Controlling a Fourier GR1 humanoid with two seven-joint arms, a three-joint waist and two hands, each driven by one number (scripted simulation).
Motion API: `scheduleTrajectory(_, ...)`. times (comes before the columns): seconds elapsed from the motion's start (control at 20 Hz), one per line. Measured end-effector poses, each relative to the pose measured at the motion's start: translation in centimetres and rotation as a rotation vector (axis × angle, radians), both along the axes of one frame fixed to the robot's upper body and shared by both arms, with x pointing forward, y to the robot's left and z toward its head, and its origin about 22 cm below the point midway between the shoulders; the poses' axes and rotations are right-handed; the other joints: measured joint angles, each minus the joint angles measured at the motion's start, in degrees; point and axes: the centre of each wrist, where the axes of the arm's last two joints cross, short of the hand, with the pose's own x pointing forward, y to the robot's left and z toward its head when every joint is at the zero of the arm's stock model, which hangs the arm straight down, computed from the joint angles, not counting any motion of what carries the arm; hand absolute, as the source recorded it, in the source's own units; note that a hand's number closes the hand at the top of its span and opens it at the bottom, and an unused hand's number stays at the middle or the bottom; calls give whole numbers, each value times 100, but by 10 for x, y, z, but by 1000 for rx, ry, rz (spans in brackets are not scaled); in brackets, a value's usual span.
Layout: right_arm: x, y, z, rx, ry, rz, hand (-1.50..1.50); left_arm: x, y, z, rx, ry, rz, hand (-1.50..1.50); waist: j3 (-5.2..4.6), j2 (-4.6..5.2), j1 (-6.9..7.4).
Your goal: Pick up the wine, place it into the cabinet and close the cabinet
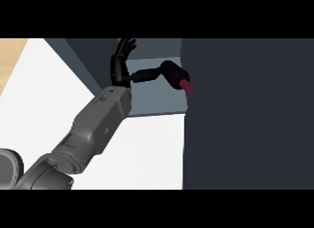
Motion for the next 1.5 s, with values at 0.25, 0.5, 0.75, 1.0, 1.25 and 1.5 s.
scheduleTrajectory(0.25,0,1,0,1,-4,4,-150,-3,4,-8,38,17,19,-150,-2,22,-44)
scheduleTrajectory(0.5,1,1,1,-2,-8,6,-150,-6,5,-12,28,-4,35,-150,-4,25,-50)
scheduleTrajectory(0.75,1,2,-1,-2,-9,13,-150,-6,5,-12,20,-24,33,-150,-4,28,-53)
scheduleTrajectory(1.0,1,4,1,9,-11,17,-150,-6,5,-12,3,-44,-6,-150,-4,28,-56)
scheduleTrajectory(1.25,3,5,5,0,-14,19,-150,-7,5,-13,6,-72,-68,-150,-10,29,-37)
scheduleTrajectory(1.5,3,7,6,3,-7,26,-150,-8,6,-16,-10,-76,-109,-150,-9,14,-47)
